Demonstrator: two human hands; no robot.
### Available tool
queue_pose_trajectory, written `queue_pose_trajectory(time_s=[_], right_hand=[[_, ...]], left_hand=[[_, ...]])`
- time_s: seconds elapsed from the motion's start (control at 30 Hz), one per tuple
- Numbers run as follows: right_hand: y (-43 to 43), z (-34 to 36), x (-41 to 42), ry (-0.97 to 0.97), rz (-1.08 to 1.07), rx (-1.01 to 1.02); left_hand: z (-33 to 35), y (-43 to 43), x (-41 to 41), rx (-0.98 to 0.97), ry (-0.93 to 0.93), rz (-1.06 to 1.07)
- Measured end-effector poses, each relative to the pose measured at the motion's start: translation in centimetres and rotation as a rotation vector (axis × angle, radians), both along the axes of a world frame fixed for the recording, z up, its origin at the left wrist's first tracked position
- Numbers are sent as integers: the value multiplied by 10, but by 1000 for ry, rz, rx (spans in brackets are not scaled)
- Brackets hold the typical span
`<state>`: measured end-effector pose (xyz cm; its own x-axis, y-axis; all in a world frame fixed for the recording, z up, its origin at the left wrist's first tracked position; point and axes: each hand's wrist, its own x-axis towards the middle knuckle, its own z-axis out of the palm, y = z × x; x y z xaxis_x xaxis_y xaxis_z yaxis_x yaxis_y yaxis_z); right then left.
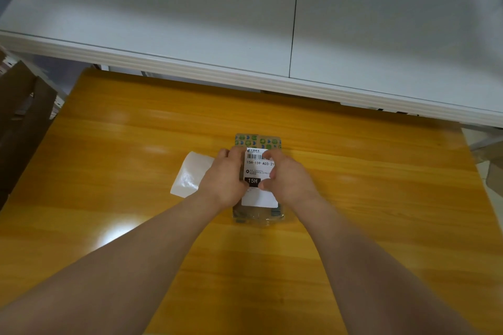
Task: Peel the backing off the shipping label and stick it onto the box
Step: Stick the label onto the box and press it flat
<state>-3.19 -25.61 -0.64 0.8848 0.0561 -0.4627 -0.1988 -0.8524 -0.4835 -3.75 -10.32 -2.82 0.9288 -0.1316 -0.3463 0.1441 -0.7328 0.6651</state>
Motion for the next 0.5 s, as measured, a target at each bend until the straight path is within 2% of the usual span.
queue_pose_trajectory(time_s=[0.3, 0.5], right_hand=[[8, -2, 16, 21, 45, -8], [7, -1, 28, 69, 117, -47]], left_hand=[[3, -4, 15, -30, 69, -27], [6, -2, 33, 3, 191, -103]])
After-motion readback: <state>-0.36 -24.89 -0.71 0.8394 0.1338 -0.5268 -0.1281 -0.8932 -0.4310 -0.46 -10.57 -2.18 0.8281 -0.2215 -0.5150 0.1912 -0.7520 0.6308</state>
